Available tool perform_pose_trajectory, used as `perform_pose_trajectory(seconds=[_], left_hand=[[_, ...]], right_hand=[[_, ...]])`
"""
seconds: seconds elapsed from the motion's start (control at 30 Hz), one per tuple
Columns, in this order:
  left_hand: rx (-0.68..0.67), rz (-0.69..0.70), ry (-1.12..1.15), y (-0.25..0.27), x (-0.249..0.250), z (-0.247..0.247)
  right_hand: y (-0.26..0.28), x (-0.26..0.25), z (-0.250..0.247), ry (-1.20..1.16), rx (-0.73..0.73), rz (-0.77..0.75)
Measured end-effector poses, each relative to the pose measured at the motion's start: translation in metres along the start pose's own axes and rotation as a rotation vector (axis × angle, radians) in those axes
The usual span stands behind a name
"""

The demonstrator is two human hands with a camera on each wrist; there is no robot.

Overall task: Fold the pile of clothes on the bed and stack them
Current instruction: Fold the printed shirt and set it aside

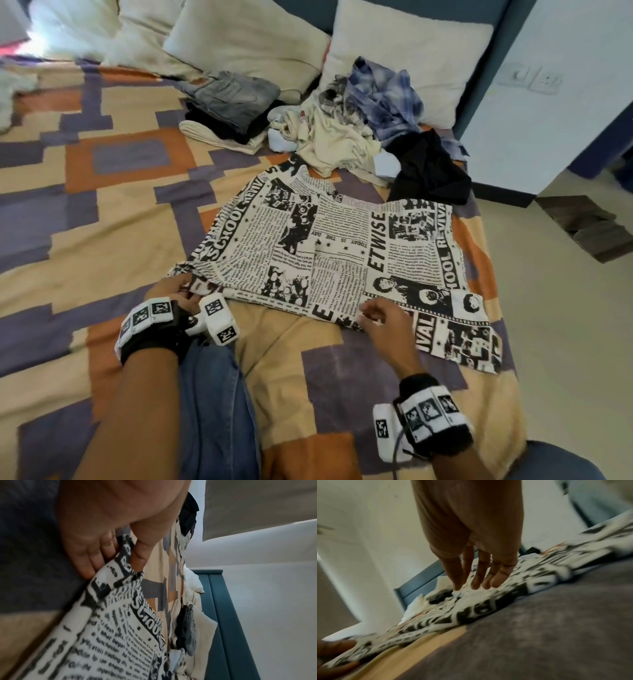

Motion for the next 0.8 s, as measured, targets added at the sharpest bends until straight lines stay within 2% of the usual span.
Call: perform_pose_trajectory(seconds=[0.03,0.13,0.2,0.27,0.3,0.33,0.4,0.47,0.53,0.63,0.7,0.8], left_hand=[[0.021,-0.003,0.01,-0.007,-0.004,-0.006],[0.034,0.004,-0.227,-0.009,0.003,-0.016],[-0.004,0.001,-0.433,-0.007,0.011,-0.014],[-0.034,-0.034,-0.52,-0.004,0.013,-0.015],[-0.037,-0.001,-0.551,-0.004,0.016,-0.016],[-0.036,0.056,-0.705,0.003,0.021,-0.014],[0.009,0.187,-0.868,0.005,0.026,-0.014],[-0.028,0.211,-0.887,0.001,0.023,-0.016],[-0.039,0.191,-0.894,-0.005,0.021,-0.02],[-0.027,0.172,-0.931,0.014,0.028,-0.015],[-0.066,0.158,-0.902,0.025,0.026,-0.013],[-0.034,0.127,-0.827,0.016,0.023,-0.023]], right_hand=[[-0.009,-0.015,0.016,0.054,-0.041,-0.081],[-0.034,-0.056,0.064,0.272,-0.205,-0.262],[-0.046,-0.069,0.092,0.539,-0.309,-0.281],[-0.055,-0.076,0.109,0.716,-0.338,-0.253],[-0.059,-0.078,0.11,0.729,-0.311,-0.246],[-0.061,-0.079,0.109,0.693,-0.273,-0.237],[-0.062,-0.077,0.098,0.536,-0.175,-0.212],[-0.062,-0.072,0.089,0.422,-0.111,-0.199],[-0.056,-0.068,0.087,0.456,-0.139,-0.229],[-0.045,-0.062,0.101,0.637,-0.261,-0.273],[-0.043,-0.059,0.105,0.634,-0.319,-0.27],[-0.042,-0.063,0.103,0.545,-0.326,-0.288]])
Point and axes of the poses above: each hand's wrist, its own y-axis away from the middle knuckle, its own z-axis out of the palm, x = y × z, the point moved 6 cm from there along -y, towards the middle knuckle, and after that the axes turned 9 degrees about -x, right-handed, at the moved point
